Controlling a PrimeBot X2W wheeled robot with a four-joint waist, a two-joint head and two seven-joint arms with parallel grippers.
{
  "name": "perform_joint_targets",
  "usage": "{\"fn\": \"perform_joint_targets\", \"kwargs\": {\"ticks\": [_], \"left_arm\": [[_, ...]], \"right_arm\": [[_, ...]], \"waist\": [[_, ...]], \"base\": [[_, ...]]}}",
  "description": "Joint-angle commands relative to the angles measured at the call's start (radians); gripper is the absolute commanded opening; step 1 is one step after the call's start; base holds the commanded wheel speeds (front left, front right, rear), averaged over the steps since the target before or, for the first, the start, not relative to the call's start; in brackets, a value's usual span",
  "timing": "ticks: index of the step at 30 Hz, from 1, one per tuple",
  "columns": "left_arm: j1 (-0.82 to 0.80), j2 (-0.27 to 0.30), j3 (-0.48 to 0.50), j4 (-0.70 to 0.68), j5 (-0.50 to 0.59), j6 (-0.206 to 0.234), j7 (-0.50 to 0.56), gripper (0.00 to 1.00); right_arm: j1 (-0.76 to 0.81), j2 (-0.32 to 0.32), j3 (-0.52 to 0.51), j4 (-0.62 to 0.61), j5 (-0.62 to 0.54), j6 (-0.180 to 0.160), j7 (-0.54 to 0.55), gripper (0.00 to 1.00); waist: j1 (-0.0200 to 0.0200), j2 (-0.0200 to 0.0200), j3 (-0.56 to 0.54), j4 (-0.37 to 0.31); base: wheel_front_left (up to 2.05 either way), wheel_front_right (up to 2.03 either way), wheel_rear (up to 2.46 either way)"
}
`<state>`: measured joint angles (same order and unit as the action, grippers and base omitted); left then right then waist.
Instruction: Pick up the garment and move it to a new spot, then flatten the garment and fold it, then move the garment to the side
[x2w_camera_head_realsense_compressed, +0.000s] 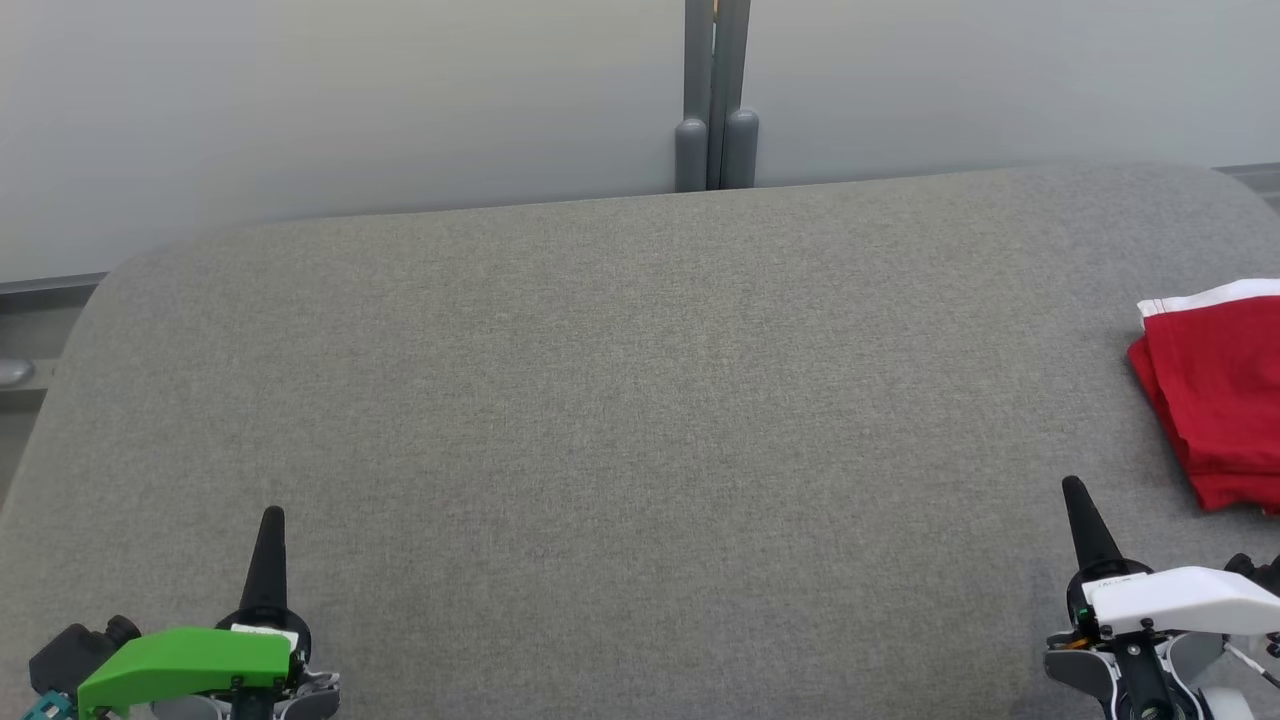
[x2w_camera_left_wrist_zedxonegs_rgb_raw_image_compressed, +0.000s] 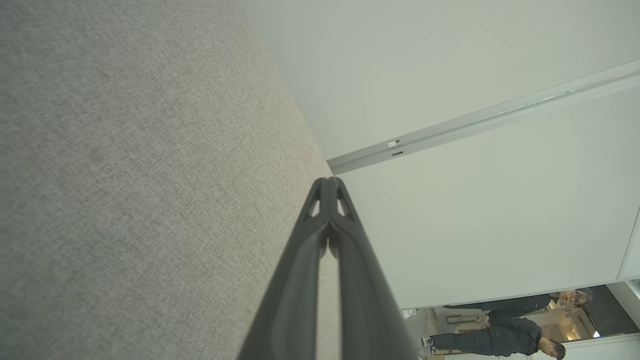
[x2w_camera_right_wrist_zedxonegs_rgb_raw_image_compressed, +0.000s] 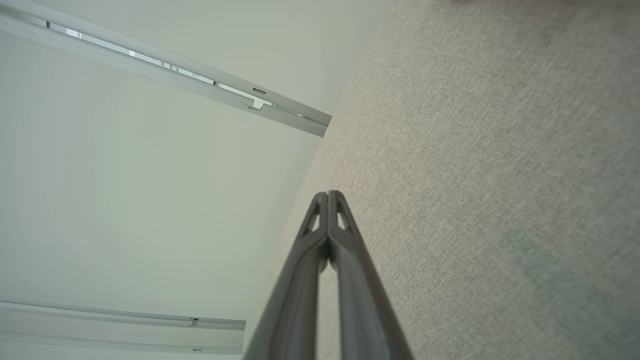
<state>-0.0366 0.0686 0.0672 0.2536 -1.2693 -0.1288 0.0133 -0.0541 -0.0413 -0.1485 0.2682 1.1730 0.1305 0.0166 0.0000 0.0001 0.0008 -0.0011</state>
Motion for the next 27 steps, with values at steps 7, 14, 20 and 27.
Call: {"fn": "perform_joint_targets", "kwargs": {"ticks": [7, 14, 20, 27], "left_arm": [[-0.032, -0.004, 0.012, -0.013, -0.07, -0.002, 0.02, 0.0], [-0.039, -0.006, 0.018, -0.014, -0.124, -0.003, 0.035, 0.0], [-0.047, -0.008, 0.022, -0.014, -0.165, -0.003, 0.048, 0.0], [-0.052, -0.01, 0.027, -0.016, -0.219, -0.003, 0.062, 0.0]], "right_arm": [[-0.023, -0.007, 0.007, -0.016, 0.086, 0.001, 0.019, 0.0], [-0.028, -0.008, 0.012, -0.021, 0.156, 0.001, 0.036, 0.0], [-0.033, -0.009, 0.016, -0.025, 0.211, 0.001, 0.048, 0.0], [-0.036, -0.01, 0.02, -0.03, 0.274, 0.001, 0.064, 0.0]], "waist": [[0.0, -0.0001, 0.0, 0.0], [0.0, -0.0001, 0.001, 0.0], [0.0, -0.0001, 0.001, 0.0], [0.0, -0.0001, 0.001, 0.001]], "base": [[0.0, 0.0, 0.0], [0.0, 0.0, 0.0], [0.0, 0.0, 0.0], [0.0, 0.0, 0.0]]}}
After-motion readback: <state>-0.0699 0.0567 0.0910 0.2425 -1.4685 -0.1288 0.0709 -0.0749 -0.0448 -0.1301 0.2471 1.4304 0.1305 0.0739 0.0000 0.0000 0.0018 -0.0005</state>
